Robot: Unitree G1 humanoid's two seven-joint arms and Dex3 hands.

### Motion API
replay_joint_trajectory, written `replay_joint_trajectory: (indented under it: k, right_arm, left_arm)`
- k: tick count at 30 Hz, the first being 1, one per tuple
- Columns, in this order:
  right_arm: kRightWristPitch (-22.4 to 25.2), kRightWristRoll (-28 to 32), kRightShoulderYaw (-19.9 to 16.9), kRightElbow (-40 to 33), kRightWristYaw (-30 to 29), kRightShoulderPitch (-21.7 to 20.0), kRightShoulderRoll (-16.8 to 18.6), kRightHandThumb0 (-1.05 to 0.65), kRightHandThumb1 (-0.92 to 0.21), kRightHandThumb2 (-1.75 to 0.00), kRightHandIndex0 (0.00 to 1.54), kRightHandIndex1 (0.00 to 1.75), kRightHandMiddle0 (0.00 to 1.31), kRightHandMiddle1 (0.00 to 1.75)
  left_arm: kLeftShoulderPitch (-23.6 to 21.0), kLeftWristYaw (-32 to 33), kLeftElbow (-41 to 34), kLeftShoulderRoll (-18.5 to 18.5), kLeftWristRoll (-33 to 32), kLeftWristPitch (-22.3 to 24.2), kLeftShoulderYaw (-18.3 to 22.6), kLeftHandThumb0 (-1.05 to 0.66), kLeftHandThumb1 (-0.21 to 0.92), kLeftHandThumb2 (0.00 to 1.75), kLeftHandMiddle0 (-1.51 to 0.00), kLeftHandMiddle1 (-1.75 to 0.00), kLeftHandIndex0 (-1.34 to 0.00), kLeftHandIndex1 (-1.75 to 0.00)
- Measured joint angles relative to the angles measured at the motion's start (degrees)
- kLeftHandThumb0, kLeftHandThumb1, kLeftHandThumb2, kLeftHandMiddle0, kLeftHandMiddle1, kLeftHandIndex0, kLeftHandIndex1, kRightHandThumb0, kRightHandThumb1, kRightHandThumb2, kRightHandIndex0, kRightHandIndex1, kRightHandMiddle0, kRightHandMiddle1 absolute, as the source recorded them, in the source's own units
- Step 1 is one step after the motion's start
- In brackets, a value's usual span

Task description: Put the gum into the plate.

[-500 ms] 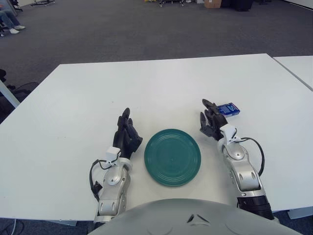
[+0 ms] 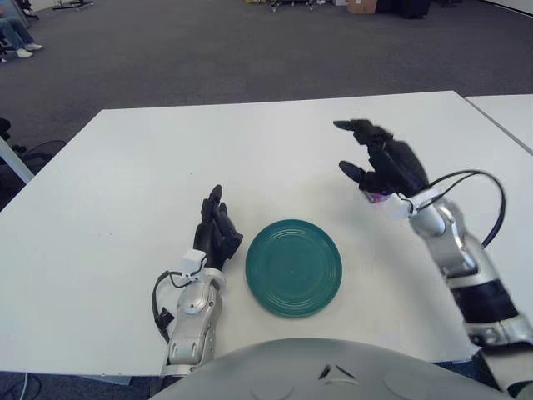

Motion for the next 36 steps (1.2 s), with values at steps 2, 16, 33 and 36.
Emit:
replay_joint_trajectory:
  k: [2, 16, 33, 36]
  right_arm:
    - [-0.7, -1.8, 0.1, 1.5, -0.1, -1.3, -1.3, -0.76, -0.92, -0.58, 0.44, 0.05, 0.02, 0.83]
    - [-2.0, -7.1, 2.6, 18.2, 1.2, -10.5, -5.8, -0.78, -0.92, -0.55, 0.4, 0.02, 0.0, 0.83]
    - [-4.7, -4.1, 6.3, 33.4, 9.1, -16.5, -8.7, -0.87, -0.92, -0.62, 0.34, 0.0, 0.0, 0.64]
    - [-5.2, -3.7, 6.5, 33.4, 10.7, -16.2, -9.0, -0.9, -0.92, -0.64, 0.32, 0.0, 0.0, 0.61]
  left_arm:
    - [-0.1, 0.2, 0.0, 0.0, 0.0, -0.1, 0.0, -0.94, 0.92, 1.04, -0.23, -0.01, 0.0, -0.47]
    - [-0.3, 1.0, 0.0, 0.0, 0.0, -0.3, 0.1, -0.94, 0.92, 1.02, -0.25, -0.01, 0.0, -0.5]
    - [0.3, -0.1, -1.5, 0.1, -0.2, -0.4, -0.3, -0.95, 0.92, 1.05, -0.21, 0.0, 0.0, -0.41]
    - [0.3, -0.4, -1.9, 0.1, -0.2, -0.4, -0.3, -0.95, 0.92, 1.06, -0.21, 0.0, 0.0, -0.41]
